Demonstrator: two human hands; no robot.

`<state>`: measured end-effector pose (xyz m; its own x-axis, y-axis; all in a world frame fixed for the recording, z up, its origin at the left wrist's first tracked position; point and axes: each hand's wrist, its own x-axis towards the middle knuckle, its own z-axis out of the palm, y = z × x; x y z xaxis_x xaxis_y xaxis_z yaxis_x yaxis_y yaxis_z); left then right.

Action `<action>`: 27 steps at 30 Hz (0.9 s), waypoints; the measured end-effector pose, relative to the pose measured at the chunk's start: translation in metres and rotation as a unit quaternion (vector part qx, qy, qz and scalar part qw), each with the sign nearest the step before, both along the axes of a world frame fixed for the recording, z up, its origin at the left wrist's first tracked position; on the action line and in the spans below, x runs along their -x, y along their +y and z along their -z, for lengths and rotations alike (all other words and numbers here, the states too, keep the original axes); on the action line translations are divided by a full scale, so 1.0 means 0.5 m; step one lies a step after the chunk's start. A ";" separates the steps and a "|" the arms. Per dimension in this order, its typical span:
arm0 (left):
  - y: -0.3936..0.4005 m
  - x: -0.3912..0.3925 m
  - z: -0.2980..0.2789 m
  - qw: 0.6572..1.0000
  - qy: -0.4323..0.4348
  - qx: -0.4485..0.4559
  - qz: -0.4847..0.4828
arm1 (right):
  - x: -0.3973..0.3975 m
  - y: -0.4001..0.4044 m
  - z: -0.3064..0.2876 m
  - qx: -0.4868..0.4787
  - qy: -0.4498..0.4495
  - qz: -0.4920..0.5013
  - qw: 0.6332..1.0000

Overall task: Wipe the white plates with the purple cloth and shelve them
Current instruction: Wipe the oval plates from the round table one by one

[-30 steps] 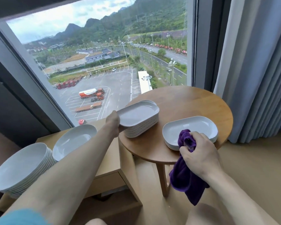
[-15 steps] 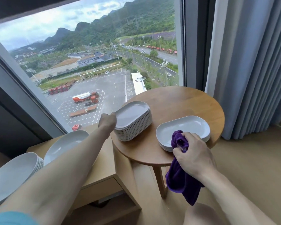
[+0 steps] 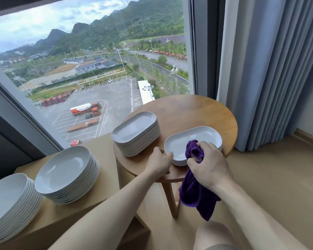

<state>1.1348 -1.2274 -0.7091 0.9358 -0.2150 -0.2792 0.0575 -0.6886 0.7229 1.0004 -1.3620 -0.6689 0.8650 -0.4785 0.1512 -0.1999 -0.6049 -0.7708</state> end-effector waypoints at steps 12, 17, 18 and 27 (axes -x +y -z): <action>-0.045 -0.021 0.017 0.997 -0.048 -0.005 -0.067 | -0.007 -0.020 0.001 -0.003 -0.004 0.011 1.000; -0.040 -0.016 -0.046 0.988 -0.018 0.124 -0.090 | -0.004 -0.018 0.001 -0.006 0.002 0.006 1.000; -0.037 -0.011 -0.064 0.982 -0.003 0.160 -0.098 | -0.003 -0.018 0.000 -0.005 0.003 0.005 1.000; 0.100 0.095 -0.130 0.937 0.097 0.313 -0.122 | 0.007 -0.006 -0.017 -0.041 -0.056 -0.025 0.997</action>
<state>1.0875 -1.1775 -0.6440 0.9230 -0.1805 -0.3399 0.3303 -0.0817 0.9403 0.9967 -1.3652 -0.6602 0.8679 -0.4500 0.2103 -0.0805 -0.5452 -0.8344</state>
